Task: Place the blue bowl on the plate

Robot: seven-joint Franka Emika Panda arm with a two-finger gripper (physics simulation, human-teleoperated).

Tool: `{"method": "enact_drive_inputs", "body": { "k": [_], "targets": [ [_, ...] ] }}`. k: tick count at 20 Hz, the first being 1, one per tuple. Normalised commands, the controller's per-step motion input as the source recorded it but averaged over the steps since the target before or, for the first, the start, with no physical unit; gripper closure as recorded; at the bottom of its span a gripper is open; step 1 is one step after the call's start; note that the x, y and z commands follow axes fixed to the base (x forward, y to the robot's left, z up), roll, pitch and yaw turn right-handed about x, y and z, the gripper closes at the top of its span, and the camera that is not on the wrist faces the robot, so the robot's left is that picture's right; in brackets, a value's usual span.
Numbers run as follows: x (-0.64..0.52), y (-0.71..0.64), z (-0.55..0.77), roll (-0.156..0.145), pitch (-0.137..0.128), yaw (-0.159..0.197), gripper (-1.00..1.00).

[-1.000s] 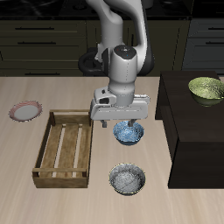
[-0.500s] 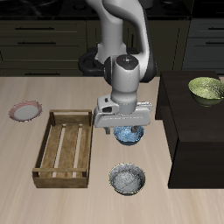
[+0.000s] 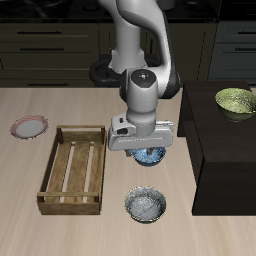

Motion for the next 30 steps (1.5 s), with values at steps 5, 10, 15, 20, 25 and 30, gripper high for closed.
{"method": "enact_drive_inputs", "body": {
  "k": [5,10,15,20,25,30],
  "targets": [
    [-0.05,-0.12,0.07,0.004,-0.015,-0.046,1.0],
    [0.03,-0.11,0.13,0.0,-0.037,-0.014,1.0],
    [-0.05,-0.02,0.25,0.009,-0.048,0.003,1.0],
    [-0.16,0.0,0.23,0.017,-0.037,0.014,1.0],
    [-0.2,-0.06,0.3,0.005,-0.046,0.01,1.0],
    [-0.18,-0.01,0.25,0.017,-0.032,0.007,1.0]
  ]
}}
